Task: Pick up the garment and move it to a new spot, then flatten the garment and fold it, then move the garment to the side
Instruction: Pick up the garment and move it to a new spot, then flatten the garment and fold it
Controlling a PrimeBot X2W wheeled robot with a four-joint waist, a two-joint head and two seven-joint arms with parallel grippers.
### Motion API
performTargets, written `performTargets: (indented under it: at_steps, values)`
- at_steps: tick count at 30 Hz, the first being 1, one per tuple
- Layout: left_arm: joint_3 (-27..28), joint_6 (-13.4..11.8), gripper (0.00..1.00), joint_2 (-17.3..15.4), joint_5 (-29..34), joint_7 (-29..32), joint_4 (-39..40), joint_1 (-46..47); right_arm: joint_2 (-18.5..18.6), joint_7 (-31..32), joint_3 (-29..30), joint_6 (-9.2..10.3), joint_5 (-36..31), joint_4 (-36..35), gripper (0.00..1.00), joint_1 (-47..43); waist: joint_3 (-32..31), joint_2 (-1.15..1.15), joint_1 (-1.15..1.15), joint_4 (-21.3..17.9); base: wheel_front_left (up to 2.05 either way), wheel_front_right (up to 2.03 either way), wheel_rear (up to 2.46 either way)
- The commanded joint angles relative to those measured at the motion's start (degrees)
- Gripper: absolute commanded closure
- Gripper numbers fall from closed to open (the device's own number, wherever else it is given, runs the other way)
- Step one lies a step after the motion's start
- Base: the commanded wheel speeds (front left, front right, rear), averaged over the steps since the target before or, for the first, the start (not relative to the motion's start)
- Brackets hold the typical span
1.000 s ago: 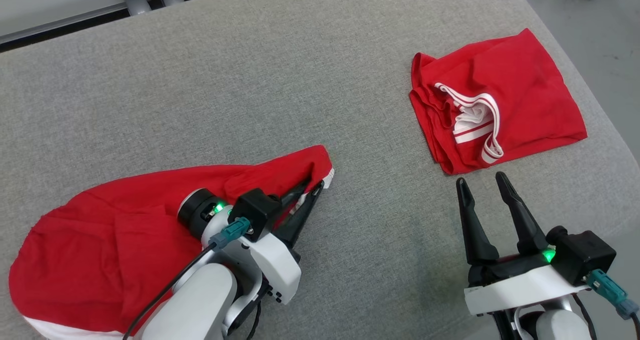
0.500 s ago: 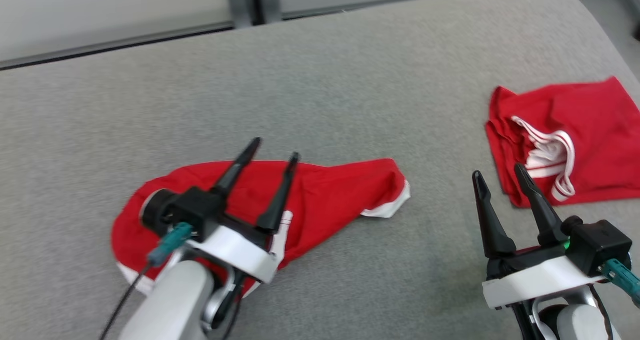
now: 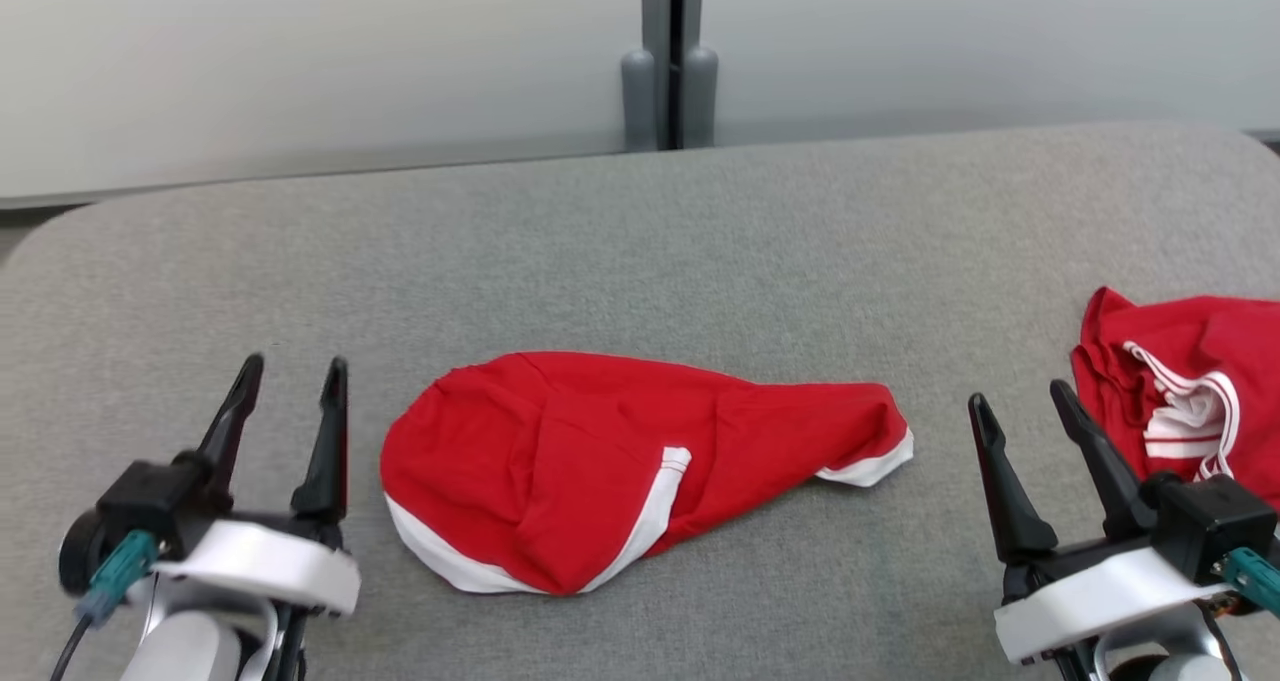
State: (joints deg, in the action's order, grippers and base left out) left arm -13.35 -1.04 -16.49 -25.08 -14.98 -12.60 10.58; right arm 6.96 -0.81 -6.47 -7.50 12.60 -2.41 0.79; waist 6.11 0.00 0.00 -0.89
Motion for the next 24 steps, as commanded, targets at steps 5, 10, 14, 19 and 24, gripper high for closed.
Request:
performTargets:
  at_steps: [5,10,14,19,24]
  values:
    - [0.76,0.03,0.0,-1.03,-0.38,-0.23,1.17,-5.2,0.89,1.32,0.83,0.02,0.71,0.38,0.0,-3.15,-4.4,0.0,0.0,2.22,0.0,0.0,0.0]
    - [0.21,-0.33,0.0,-0.88,-0.98,0.2,2.13,-8.63,0.87,2.41,1.37,0.02,0.8,-0.25,0.0,-6.03,-7.03,0.0,0.0,2.68,0.0,0.0,0.0]
    - [-0.11,-0.32,0.0,-1.12,-1.29,0.54,2.55,-10.5,0.61,3.34,1.36,0.02,0.64,-1.06,0.0,-7.53,-8.32,0.0,0.0,2.68,0.0,0.0,0.0]
    - [-0.3,-0.79,0.0,-1.5,-1.32,1.07,3.0,-11.45,0.38,4.14,1.15,0.02,0.45,-1.62,0.0,-7.98,-9.06,0.0,0.0,2.76,0.0,0.0,0.0]
    - [-0.39,-0.54,0.0,-1.97,-1.59,1.09,3.02,-11.33,0.56,4.28,1.06,0.02,0.43,-2.0,0.0,-8.03,-9.07,0.0,0.0,2.77,0.0,0.0,0.0]
